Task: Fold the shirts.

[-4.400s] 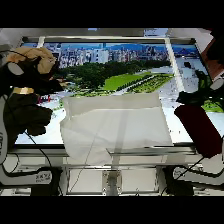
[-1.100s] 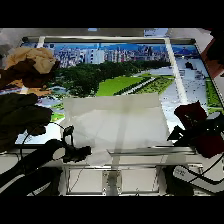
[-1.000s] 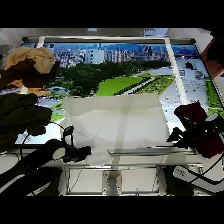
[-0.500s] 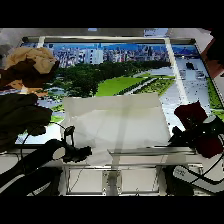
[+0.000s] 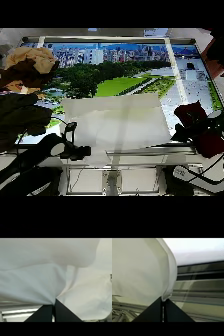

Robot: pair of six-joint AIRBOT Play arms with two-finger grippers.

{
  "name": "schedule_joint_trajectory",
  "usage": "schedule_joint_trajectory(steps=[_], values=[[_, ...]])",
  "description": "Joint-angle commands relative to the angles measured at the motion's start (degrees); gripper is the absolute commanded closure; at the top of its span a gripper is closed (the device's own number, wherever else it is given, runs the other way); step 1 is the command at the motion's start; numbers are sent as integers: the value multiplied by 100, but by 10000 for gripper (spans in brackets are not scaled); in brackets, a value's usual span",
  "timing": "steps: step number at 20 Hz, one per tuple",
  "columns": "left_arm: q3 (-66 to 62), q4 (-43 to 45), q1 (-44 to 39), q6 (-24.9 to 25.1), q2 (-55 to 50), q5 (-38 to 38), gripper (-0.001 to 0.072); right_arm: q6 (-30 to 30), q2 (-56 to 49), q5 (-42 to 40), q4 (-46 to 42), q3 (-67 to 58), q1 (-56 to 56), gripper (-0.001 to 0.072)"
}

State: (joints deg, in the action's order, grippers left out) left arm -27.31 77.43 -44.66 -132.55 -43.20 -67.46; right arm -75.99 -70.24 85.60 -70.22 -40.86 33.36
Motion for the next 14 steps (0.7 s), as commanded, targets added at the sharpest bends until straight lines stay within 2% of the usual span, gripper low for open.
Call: schedule_joint_trajectory(steps=[1, 3, 7, 9, 14], values=[[-885, 793, 4, 212, 50, -894, 694, 264, 13, 577, -15, -566, 0, 683], [-1467, 1270, 4, 435, 55, -935, 695, 254, 13, 608, 188, -778, -2, 683], [-1727, 1543, 295, 1134, -42, -861, 695, 385, 13, 273, 1322, -896, -166, 684], [-1744, 1624, 892, 1532, -188, -619, 695, 382, 13, -208, 1652, -903, -485, 684], [-2470, 1368, 2413, 3112, -1036, -350, 696, 11, -22, -1475, 1644, -1519, -1537, 685]])
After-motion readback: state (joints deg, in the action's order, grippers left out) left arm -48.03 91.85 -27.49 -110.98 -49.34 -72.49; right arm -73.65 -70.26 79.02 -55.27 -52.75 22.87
